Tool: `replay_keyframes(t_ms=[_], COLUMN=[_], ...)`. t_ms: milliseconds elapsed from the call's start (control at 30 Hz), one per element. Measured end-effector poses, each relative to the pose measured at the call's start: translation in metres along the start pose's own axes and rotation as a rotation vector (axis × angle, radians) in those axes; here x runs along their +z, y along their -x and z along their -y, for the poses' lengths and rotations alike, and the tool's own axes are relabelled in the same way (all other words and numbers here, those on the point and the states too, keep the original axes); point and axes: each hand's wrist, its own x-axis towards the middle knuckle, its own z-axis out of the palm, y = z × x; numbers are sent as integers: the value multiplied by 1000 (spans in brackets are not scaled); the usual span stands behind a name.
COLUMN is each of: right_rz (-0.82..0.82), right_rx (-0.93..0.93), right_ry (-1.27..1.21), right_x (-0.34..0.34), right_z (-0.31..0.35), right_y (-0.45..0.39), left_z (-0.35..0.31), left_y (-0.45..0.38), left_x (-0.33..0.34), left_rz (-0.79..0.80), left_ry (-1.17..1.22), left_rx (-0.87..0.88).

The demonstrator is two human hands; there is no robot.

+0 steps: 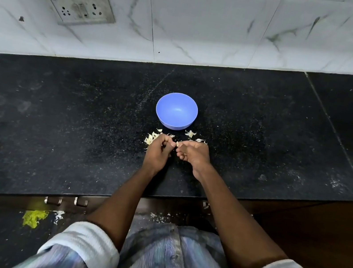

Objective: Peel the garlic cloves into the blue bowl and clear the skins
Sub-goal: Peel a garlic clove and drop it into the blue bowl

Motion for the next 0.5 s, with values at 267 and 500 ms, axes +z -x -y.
replay_keyframes(t_ms=[267, 500], right_rz=[38, 33], right_rx=[-35, -73], right_ry=[-4, 53], right_x=[0, -3], right_z=[3, 6], right_y=[1, 1], left_z=[-2, -7], left_y=[0, 1], left_x=[-3, -1], left_rz=[-84, -135], left_ry=[133, 93], left_rx=[-91, -73])
